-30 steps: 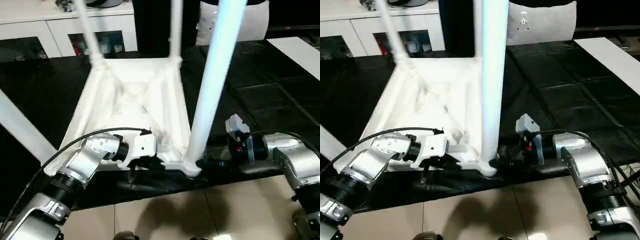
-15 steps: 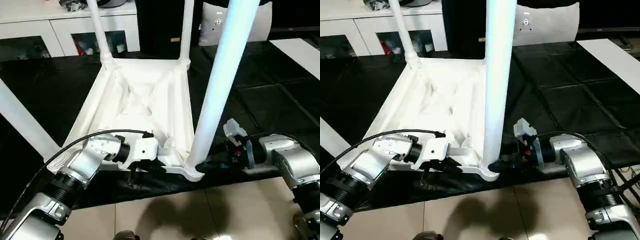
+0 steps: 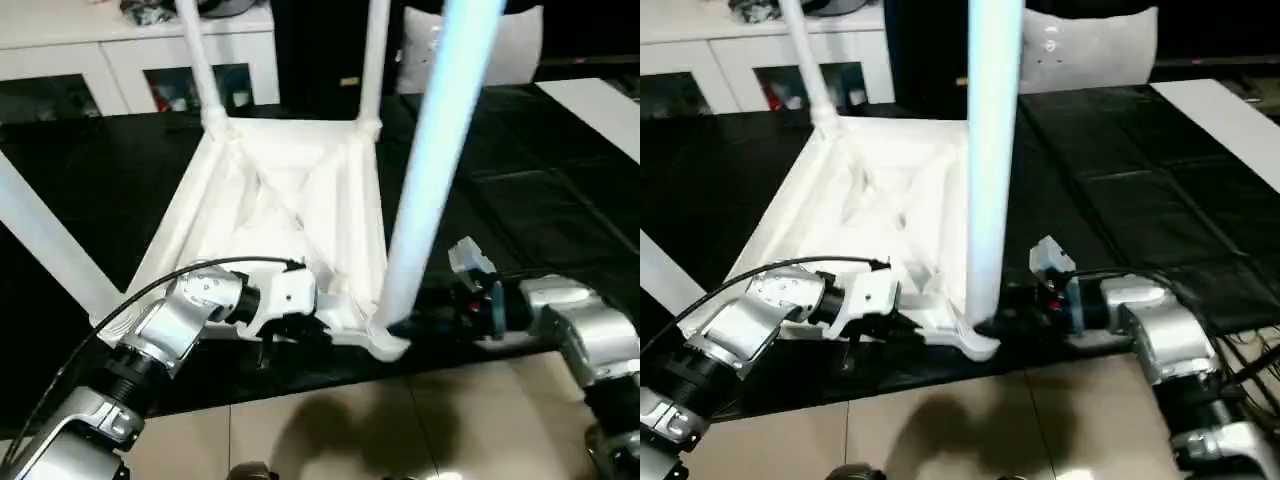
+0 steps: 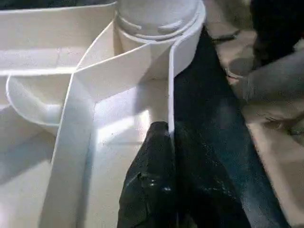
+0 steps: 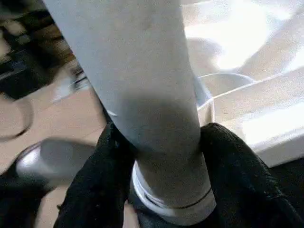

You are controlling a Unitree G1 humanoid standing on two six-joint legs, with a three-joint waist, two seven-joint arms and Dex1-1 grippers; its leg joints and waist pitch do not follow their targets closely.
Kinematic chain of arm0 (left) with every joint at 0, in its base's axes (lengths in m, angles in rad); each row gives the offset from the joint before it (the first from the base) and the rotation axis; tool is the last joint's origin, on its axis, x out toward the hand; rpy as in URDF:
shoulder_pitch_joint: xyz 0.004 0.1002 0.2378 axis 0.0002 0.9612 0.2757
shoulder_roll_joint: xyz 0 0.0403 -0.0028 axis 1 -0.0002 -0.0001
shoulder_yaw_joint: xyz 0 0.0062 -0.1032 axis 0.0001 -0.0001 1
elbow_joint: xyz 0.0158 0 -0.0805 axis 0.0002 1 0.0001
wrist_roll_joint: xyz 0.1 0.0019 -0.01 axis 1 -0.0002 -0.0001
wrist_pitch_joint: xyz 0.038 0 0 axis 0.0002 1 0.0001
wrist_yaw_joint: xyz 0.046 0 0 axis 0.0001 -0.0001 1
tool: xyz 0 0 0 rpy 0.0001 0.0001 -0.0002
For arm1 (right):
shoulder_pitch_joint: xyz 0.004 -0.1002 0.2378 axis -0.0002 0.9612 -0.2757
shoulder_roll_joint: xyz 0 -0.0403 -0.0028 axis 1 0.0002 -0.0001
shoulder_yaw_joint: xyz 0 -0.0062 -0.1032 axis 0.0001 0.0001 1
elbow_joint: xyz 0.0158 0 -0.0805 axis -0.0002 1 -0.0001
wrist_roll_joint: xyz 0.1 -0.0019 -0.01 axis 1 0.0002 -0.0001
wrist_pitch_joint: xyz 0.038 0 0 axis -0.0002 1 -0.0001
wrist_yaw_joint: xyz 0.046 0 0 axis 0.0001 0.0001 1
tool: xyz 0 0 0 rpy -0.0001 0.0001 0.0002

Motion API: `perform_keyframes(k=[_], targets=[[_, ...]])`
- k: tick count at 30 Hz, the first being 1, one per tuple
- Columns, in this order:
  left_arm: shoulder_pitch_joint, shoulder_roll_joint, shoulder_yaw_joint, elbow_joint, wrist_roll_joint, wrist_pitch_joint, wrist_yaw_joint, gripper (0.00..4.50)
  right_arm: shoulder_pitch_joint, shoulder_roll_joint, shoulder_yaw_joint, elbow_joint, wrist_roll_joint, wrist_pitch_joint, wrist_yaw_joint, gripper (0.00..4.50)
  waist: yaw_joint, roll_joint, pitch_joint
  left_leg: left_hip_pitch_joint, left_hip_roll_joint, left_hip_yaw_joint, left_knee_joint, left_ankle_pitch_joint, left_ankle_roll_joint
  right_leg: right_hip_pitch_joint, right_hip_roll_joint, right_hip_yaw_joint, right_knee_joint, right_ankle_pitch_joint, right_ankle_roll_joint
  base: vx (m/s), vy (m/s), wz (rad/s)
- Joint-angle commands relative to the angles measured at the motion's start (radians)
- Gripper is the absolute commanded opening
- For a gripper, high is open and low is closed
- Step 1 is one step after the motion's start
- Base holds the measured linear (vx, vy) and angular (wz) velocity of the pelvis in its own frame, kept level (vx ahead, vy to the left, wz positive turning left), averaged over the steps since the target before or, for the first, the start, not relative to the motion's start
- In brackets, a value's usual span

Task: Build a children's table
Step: Rotate leg to tighten

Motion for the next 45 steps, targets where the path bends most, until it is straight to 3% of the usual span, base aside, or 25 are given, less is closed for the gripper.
perform_keyframes(k=[1, 2, 3, 4, 5, 7, 8, 9, 11, 13, 14, 16, 18, 20, 24, 26, 27, 32, 37, 41, 45], targets=[[-0.011, -0.083, 0.003, -0.019, -0.001, 0.085, 0.126, 0.00, -0.006, 0.101, -0.004, -0.053, 0.007, 0.061, -0.183, 2.00, -0.009, -0.014, -0.049, -0.005, 0.012, -0.001, -0.069, -0.209, 0.037, 0.055, -0.051, 0.041, -0.090, -0.458, -0.131, 0.000, 0.000, 0.00], [-0.010, -0.088, 0.007, -0.022, -0.002, 0.094, 0.136, 0.00, -0.004, 0.111, -0.006, -0.057, 0.004, 0.067, -0.202, 1.99, -0.020, -0.018, -0.049, -0.005, 0.009, -0.003, -0.071, -0.224, 0.024, 0.056, -0.050, 0.038, -0.098, -0.506, -0.105, 0.000, 0.000, 0.00], [-0.009, -0.093, 0.011, -0.025, -0.004, 0.104, 0.147, 0.00, -0.002, 0.121, -0.009, -0.061, 0.000, 0.074, -0.223, 1.98, -0.030, -0.013, -0.046, -0.004, 0.006, -0.005, -0.071, -0.243, 0.022, 0.054, -0.050, 0.036, -0.106, -0.545, -0.084, 0.000, 0.000, 0.00], [-0.007, -0.107, 0.022, -0.030, -0.005, 0.124, 0.175, 0.00, 0.002, 0.143, -0.013, -0.069, -0.006, 0.089, -0.262, 1.98, -0.034, -0.014, -0.046, -0.005, 0.004, -0.006, -0.071, -0.249, 0.023, 0.054, -0.050, 0.035, -0.107, -0.554, -0.077, 0.000, 0.000, 0.00], [-0.003, -0.132, 0.040, -0.037, -0.003, 0.158, 0.222, 0.00, 0.014, 0.176, -0.016, -0.089, -0.020, 0.106, -0.314, 1.98, -0.044, -0.009, -0.044, -0.006, 0.004, -0.007, -0.073, -0.262, 0.024, 0.051, -0.046, 0.035, -0.111, -0.553, -0.071, 0.000, 0.000, 0.00], [-0.004, -0.170, 0.059, -0.048, 0.007, 0.198, 0.290, 0.00, 0.022, 0.243, -0.029, -0.103, -0.047, 0.141, -0.436, 1.97, -0.053, -0.013, -0.043, -0.008, 0.002, -0.007, -0.074, -0.255, 0.026, 0.050, -0.045, 0.034, -0.110, -0.542, -0.068, 0.000, 0.000, 0.00], [-0.004, -0.182, 0.064, -0.052, 0.007, 0.209, 0.307, 0.00, 0.024, 0.262, -0.032, -0.104, -0.058, 0.146, -0.475, 1.97, -0.060, -0.013, -0.044, -0.007, 0.000, -0.008, -0.073, -0.261, 0.027, 0.049, -0.045, 0.032, -0.113, -0.552, -0.066, 0.000, 0.000, 0.00], [-0.003, -0.212, 0.073, -0.067, 0.011, 0.239, 0.349, 0.00, 0.026, 0.309, -0.039, -0.103, -0.085, 0.154, -0.572, 1.97, -0.066, -0.012, -0.036, -0.006, 0.000, -0.006, -0.075, -0.266, 0.028, 0.043, -0.042, 0.034, -0.116, -0.554, -0.064, 0.000, 0.000, 0.00], [-0.002, -0.223, 0.075, -0.074, 0.012, 0.250, 0.362, 0.00, 0.026, 0.324, -0.041, -0.101, -0.094, 0.153, -0.605, 1.97, -0.072, -0.012, -0.040, -0.009, 0.000, -0.009, -0.077, -0.266, 0.030, 0.048, -0.044, 0.032, -0.115, -0.552, -0.062, 0.000, 0.000, 0.00], [-0.003, -0.253, 0.081, -0.074, 0.023, 0.273, 0.403, 0.00, 0.027, 0.356, -0.048, -0.090, -0.106, 0.145, -0.665, 1.97, -0.074, -0.008, -0.038, -0.005, 0.002, -0.008, -0.078, -0.265, 0.041, 0.044, -0.042, 0.035, -0.116, -0.521, -0.068, 0.000, 0.000, 0.00], [-0.006, -0.266, 0.079, -0.069, 0.030, 0.275, 0.421, 0.00, 0.026, 0.370, -0.052, -0.080, -0.108, 0.121, -0.685, 2.31, -0.077, -0.008, -0.038, -0.008, 0.005, -0.007, -0.080, -0.254, 0.043, 0.044, -0.041, 0.036, -0.112, -0.484, -0.081, 0.000, 0.000, 0.00], [-0.011, -0.262, 0.068, -0.065, 0.039, 0.260, 0.418, 0.00, 0.028, 0.379, -0.064, -0.082, -0.103, 0.107, -0.688, 2.65, -0.075, -0.008, -0.042, -0.008, 0.006, -0.008, -0.080, -0.230, 0.048, 0.049, -0.042, 0.038, -0.107, -0.427, -0.096, 0.000, 0.000, 0.00], [-0.014, -0.255, 0.067, -0.062, 0.044, 0.251, 0.416, 0.00, 0.030, 0.378, -0.071, -0.092, -0.096, 0.114, -0.679, 2.70, -0.075, -0.006, -0.046, -0.011, 0.007, -0.006, -0.079, -0.198, 0.060, 0.053, -0.041, 0.040, -0.098, -0.342, -0.125, 0.000, 0.000, 0.00], [-0.015, -0.243, 0.070, -0.061, 0.042, 0.241, 0.406, 0.00, 0.036, 0.360, -0.066, -0.108, -0.094, 0.115, -0.648, 3.09, -0.074, -0.006, -0.045, -0.009, 0.009, -0.003, -0.076, -0.168, 0.070, 0.054, -0.040, 0.043, -0.090, -0.257, -0.164, 0.000, 0.000, 0.00], [-0.014, -0.209, 0.064, -0.061, 0.040, 0.225, 0.372, 0.00, 0.041, 0.299, -0.069, -0.123, -0.067, 0.122, -0.570, 3.27, -0.070, -0.006, -0.045, -0.011, 0.009, -0.002, -0.076, -0.164, 0.084, 0.060, -0.043, 0.042, -0.090, -0.263, -0.170, 0.000, 0.000, 0.00], [-0.012, -0.201, 0.064, -0.063, 0.041, 0.224, 0.365, 0.00, 0.042, 0.284, -0.072, -0.125, -0.058, 0.124, -0.550, 3.58, -0.067, -0.006, -0.044, -0.010, 0.011, -0.001, -0.076, -0.159, 0.086, 0.060, -0.044, 0.043, -0.090, -0.269, -0.171, 0.000, 0.000, 0.00], [-0.010, -0.190, 0.062, -0.063, 0.043, 0.217, 0.353, 0.00, 0.043, 0.258, -0.073, -0.128, -0.051, 0.128, -0.521, 3.63, -0.067, -0.009, -0.044, -0.011, 0.011, 0.000, -0.075, -0.154, 0.086, 0.060, -0.044, 0.043, -0.090, -0.266, -0.173, 0.000, 0.000, 0.00], [0.003, -0.129, 0.044, -0.068, 0.039, 0.158, 0.268, 0.00, 0.034, 0.144, -0.081, -0.120, -0.032, 0.144, -0.386, 4.09, -0.062, -0.008, -0.046, -0.013, 0.012, 0.000, -0.071, -0.129, 0.099, 0.062, -0.044, 0.043, -0.082, -0.210, -0.199, 0.000, 0.000, 0.00], [0.010, -0.067, 0.012, -0.062, 0.036, 0.085, 0.168, 0.00, 0.028, 0.045, -0.074, -0.113, -0.009, 0.096, -0.229, 4.43, -0.058, -0.013, -0.044, -0.012, 0.015, 0.002, -0.071, -0.146, 0.103, 0.060, -0.046, 0.044, -0.085, -0.238, -0.200, 0.000, 0.000, 0.00], [0.008, -0.017, -0.020, -0.040, 0.035, 0.011, 0.069, 0.00, 0.012, -0.010, -0.062, -0.082, -0.010, 0.023, -0.128, 4.43, -0.038, -0.009, -0.048, -0.005, 0.021, 0.003, -0.068, -0.125, 0.108, 0.056, -0.049, 0.046, -0.077, -0.204, -0.217, 0.000, 0.000, 0.00], [0.003, 0.020, -0.048, -0.033, 0.025, -0.037, -0.025, 0.00, 0.000, -0.060, -0.020, -0.052, -0.017, -0.035, -0.009, 4.43, -0.027, -0.009, -0.049, -0.004, 0.022, 0.004, -0.065, -0.131, 0.111, 0.059, -0.047, 0.045, -0.068, -0.160, -0.244, 0.000, 0.000, 0.00]])
